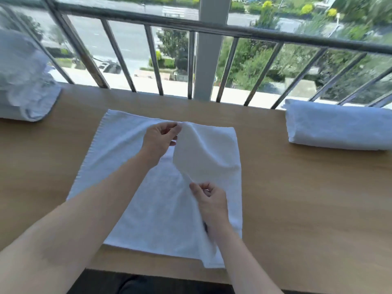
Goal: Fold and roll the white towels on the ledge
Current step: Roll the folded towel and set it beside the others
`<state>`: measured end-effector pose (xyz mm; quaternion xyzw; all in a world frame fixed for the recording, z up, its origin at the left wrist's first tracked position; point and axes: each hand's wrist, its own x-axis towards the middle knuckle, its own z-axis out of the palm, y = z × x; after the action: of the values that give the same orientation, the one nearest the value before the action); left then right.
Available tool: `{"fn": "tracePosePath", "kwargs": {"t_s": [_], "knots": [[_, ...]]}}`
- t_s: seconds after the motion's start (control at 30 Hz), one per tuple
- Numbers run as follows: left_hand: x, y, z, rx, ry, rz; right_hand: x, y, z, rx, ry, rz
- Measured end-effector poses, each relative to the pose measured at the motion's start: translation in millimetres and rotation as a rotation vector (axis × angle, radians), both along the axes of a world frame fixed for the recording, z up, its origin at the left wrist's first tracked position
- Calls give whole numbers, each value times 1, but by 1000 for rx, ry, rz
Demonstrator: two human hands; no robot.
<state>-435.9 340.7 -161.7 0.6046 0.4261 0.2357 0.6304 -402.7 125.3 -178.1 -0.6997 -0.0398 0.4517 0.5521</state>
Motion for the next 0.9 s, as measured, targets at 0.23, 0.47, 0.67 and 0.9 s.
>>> {"fn": "tracePosePath", "kwargs": {"t_s": [0.23,0.47,0.67,0.9], "knots": [[-102,120,20,29,-4,-47,-104,115,33,51,22,124],[-126,203,9,69,101,-80,-157,204,27,9,-32,233],[-125,235,-42,85,215,-93,-186,234,-9,-179,-290,400],[-132,253,-66,272,331,-96,-209,251,-28,-221,-388,506]]}}
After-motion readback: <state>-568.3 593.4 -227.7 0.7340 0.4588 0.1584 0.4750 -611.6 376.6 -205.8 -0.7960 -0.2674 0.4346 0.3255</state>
